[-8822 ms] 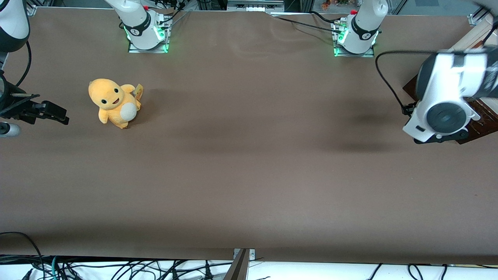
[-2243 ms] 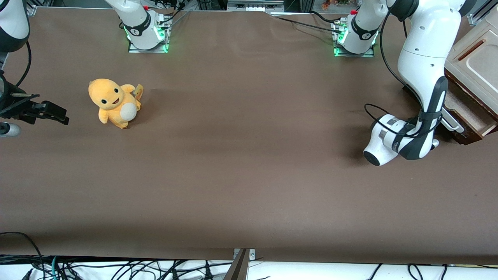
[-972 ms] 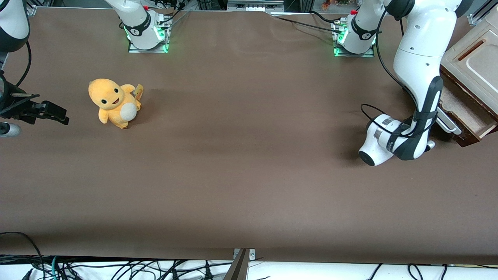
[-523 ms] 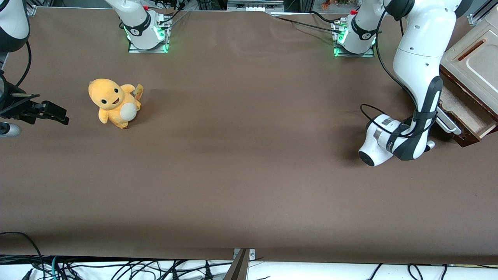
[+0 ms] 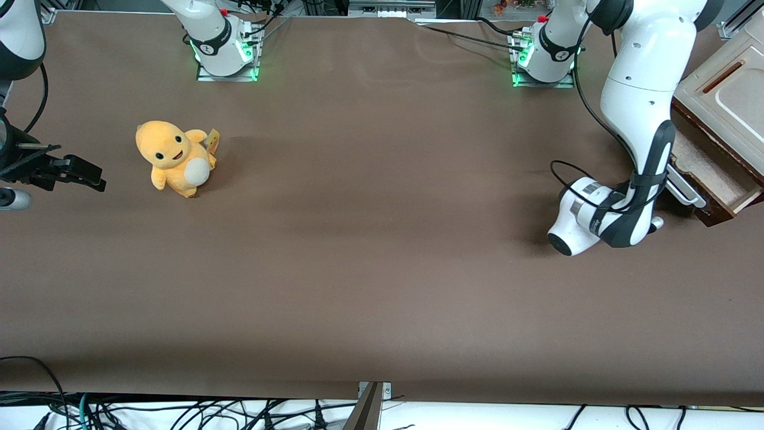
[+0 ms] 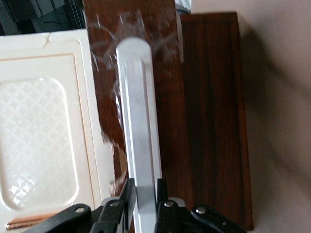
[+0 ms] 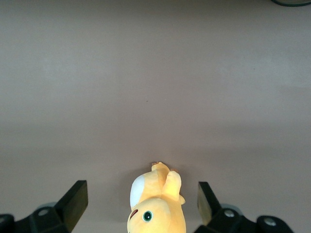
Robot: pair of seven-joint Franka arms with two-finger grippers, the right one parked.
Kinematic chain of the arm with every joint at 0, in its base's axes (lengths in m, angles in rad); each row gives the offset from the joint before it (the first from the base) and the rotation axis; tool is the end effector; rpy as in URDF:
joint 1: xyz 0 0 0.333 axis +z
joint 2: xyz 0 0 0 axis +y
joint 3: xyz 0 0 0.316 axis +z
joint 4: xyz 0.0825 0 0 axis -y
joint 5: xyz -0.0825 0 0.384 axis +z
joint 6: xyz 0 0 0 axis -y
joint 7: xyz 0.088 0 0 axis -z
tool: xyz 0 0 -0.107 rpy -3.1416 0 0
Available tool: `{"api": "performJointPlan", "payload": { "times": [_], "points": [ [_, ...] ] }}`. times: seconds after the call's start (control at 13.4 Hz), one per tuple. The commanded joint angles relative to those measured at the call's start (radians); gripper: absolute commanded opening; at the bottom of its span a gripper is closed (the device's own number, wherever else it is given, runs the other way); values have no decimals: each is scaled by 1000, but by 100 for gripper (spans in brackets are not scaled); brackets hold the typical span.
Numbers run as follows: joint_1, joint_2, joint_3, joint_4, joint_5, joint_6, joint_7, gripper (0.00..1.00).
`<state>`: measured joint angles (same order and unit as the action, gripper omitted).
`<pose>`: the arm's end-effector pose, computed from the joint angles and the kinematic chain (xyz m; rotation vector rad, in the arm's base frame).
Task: Open lower drawer with left arm only
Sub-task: 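Open the left gripper to release the white handle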
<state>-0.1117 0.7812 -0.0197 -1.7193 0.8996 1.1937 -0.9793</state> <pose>0.5449 0.0328 0.1565 -1.6071 -0.4240 0.5667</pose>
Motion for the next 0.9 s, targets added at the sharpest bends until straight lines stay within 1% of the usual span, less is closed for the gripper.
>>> {"api": "performJointPlan", "payload": {
  "times": [0.0, 0.07, 0.15, 0.45, 0.6, 0.67, 0.82],
  "points": [
    [-16, 15, 4, 21, -22, -39, 28, 43],
    [-14, 16, 4, 21, -22, -37, 28, 50],
    [-13, 18, 4, 21, -21, -37, 28, 99],
    [-28, 10, 4, 23, -21, -40, 28, 100],
    [-29, 6, 3, 45, -24, -43, 30, 100],
    [-28, 3, 1, 70, -39, -45, 46, 100],
    [-28, -20, -17, 122, -97, -45, 80, 100]
  ]
}}
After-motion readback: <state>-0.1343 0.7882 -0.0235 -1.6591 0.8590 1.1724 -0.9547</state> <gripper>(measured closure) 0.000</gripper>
